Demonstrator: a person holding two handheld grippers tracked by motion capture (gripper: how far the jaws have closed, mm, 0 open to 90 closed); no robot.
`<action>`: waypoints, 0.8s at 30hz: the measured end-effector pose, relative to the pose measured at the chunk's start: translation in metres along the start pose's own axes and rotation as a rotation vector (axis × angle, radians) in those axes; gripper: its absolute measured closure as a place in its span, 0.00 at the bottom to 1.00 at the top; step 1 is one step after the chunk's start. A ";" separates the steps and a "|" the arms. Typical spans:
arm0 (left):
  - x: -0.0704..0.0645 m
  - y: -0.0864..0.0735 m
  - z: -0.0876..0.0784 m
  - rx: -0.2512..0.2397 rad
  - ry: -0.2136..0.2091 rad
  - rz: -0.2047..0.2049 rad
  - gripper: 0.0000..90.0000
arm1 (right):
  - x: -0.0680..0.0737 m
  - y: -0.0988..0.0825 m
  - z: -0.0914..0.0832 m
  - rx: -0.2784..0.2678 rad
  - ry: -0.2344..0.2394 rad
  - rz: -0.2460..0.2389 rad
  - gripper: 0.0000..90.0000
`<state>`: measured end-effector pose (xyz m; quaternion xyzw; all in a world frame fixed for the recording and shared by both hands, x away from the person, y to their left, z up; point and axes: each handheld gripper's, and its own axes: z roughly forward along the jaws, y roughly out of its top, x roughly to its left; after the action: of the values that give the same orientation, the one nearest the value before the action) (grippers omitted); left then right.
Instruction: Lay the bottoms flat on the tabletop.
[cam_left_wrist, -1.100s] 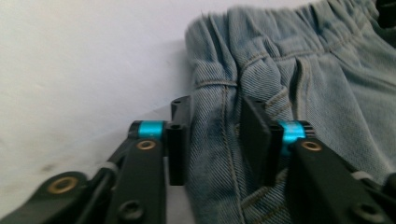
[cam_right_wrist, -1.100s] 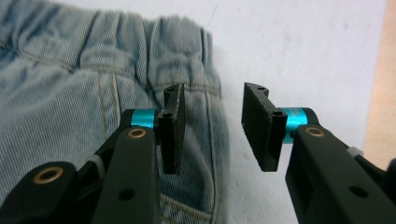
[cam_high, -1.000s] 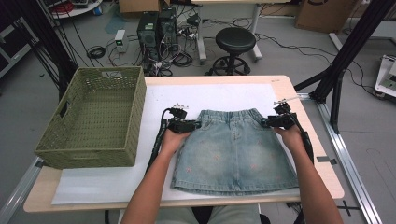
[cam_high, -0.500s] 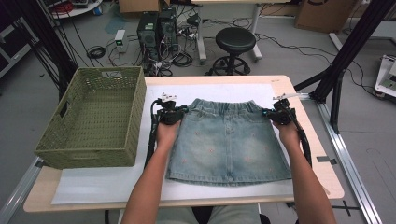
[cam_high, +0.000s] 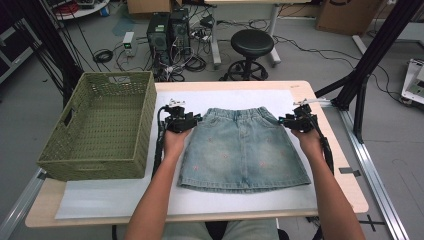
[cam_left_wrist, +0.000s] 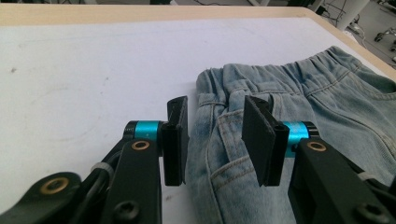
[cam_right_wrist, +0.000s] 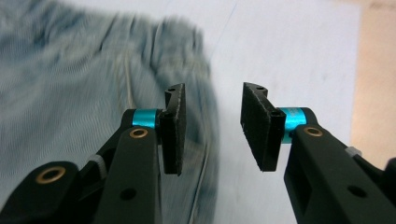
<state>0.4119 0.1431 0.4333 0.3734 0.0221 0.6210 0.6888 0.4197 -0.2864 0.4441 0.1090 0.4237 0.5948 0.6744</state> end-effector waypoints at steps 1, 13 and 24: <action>0.000 0.000 -0.001 -0.001 0.000 0.002 0.68 | 0.002 -0.005 0.002 0.032 0.002 -0.008 0.69; -0.001 -0.018 0.009 0.100 -0.080 -0.028 0.67 | 0.001 -0.019 0.009 0.127 -0.100 -0.014 0.83; -0.004 -0.025 0.016 0.174 -0.060 0.009 0.91 | -0.002 -0.018 0.011 0.119 -0.022 0.007 0.93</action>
<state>0.4395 0.1328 0.4299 0.4502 0.0534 0.6085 0.6513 0.4401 -0.2893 0.4398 0.1567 0.4503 0.5696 0.6695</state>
